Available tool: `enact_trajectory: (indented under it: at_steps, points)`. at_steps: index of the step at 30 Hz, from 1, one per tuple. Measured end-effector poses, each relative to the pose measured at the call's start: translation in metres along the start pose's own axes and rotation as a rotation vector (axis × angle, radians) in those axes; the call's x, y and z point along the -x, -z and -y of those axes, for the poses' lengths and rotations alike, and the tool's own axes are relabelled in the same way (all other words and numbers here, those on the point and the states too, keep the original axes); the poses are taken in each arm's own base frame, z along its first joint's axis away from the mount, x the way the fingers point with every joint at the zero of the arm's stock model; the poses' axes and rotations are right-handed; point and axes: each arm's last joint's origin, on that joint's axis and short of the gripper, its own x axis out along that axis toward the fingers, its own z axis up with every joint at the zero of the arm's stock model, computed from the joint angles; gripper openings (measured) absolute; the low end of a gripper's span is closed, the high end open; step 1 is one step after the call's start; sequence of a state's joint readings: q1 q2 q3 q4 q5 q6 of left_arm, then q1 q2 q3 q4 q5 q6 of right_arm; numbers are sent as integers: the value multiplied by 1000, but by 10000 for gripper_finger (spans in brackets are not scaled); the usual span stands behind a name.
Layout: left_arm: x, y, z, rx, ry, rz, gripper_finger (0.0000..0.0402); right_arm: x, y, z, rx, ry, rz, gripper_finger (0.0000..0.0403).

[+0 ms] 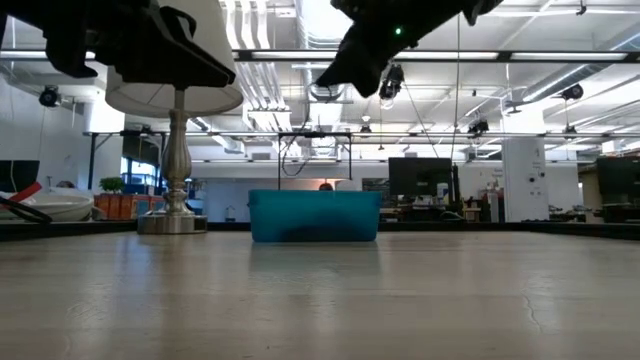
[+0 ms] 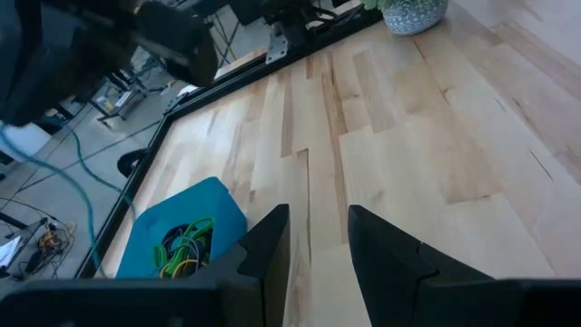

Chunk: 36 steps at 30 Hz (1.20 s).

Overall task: Pick and place rubber bands into bin
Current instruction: Put the blue rubber band into the blue bin, then return to Home Position

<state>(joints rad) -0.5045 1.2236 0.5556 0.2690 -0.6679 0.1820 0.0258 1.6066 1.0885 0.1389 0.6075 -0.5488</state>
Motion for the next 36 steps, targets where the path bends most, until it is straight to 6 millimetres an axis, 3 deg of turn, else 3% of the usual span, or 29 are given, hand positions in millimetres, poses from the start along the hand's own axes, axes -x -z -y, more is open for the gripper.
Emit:
enact_trajectory:
  at_steps: [9, 21, 30, 36]
  points:
    - [0, 0, 0, -2, 1, -3, 98, -25, 21, 5, -72, -70, -50, 8]
    - [0, 0, 0, -1, 1, -2, 98, -34, 38, 14, -230, -119, -136, 14]
    - [0, 0, 0, -1, 1, -2, 98, -41, 52, 24, -389, -257, -155, 90]
    - [0, -4, -1, 7, -3, 18, 98, -31, 38, 31, -371, -264, -107, 130]
